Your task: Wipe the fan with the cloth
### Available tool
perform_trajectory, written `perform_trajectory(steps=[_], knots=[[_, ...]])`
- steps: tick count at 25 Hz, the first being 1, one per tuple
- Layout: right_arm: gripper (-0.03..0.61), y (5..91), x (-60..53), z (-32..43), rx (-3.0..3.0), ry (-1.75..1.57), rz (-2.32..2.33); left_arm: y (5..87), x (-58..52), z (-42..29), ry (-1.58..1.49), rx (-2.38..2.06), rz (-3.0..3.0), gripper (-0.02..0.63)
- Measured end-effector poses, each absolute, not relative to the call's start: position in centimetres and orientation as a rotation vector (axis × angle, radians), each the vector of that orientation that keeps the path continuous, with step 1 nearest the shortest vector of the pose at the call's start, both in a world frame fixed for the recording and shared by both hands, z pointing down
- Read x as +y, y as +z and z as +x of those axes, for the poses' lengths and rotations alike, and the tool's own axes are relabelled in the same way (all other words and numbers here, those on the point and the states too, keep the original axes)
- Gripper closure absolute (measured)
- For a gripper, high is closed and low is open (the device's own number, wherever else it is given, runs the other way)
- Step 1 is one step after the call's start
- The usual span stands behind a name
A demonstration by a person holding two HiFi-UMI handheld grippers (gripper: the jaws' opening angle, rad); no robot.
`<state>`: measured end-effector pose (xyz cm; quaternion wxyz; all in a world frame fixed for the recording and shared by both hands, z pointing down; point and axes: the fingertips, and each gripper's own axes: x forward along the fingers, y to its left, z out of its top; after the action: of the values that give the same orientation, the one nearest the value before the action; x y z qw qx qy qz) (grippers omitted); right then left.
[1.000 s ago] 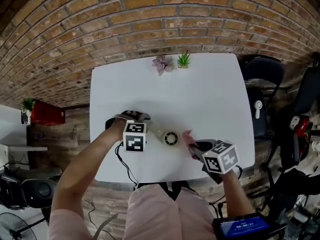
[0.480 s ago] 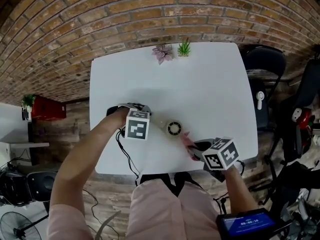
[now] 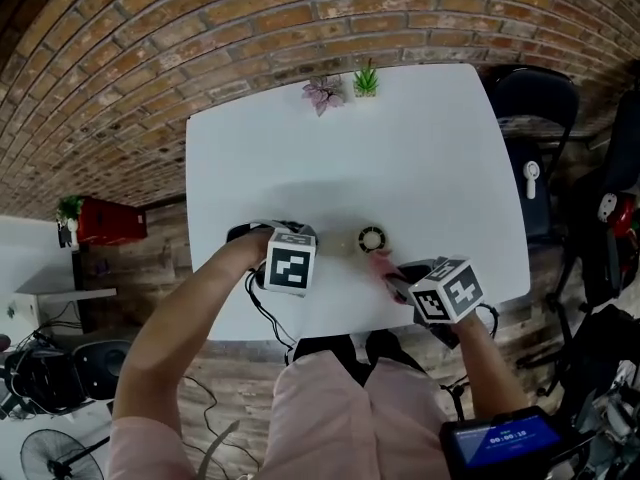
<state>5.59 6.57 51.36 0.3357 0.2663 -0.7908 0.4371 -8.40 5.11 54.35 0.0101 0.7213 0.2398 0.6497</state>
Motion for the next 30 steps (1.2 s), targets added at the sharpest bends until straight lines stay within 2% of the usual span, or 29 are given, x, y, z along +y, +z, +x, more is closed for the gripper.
perform_trajectory(steps=[5,9,13,30], knots=[[0.541,51.6,4.8,7.3,-2.033,1.041,0.763,53.6,8.4,-5.4,1.861,0.863,2.262,0.196],[0.541,51.8,3.2,7.7,-2.027,1.017,0.774,53.5,9.0,-5.9,1.918,0.882,2.19,0.198],[0.541,51.8,1.8,7.1,-2.028,0.998,0.765,52.3,10.0,-2.4,1.707,0.883,2.304,0.196],[0.541,51.3,-4.7,3.0,-2.06,0.822,0.669,52.1,8.7,-1.6,1.571,0.767,2.398,0.196]])
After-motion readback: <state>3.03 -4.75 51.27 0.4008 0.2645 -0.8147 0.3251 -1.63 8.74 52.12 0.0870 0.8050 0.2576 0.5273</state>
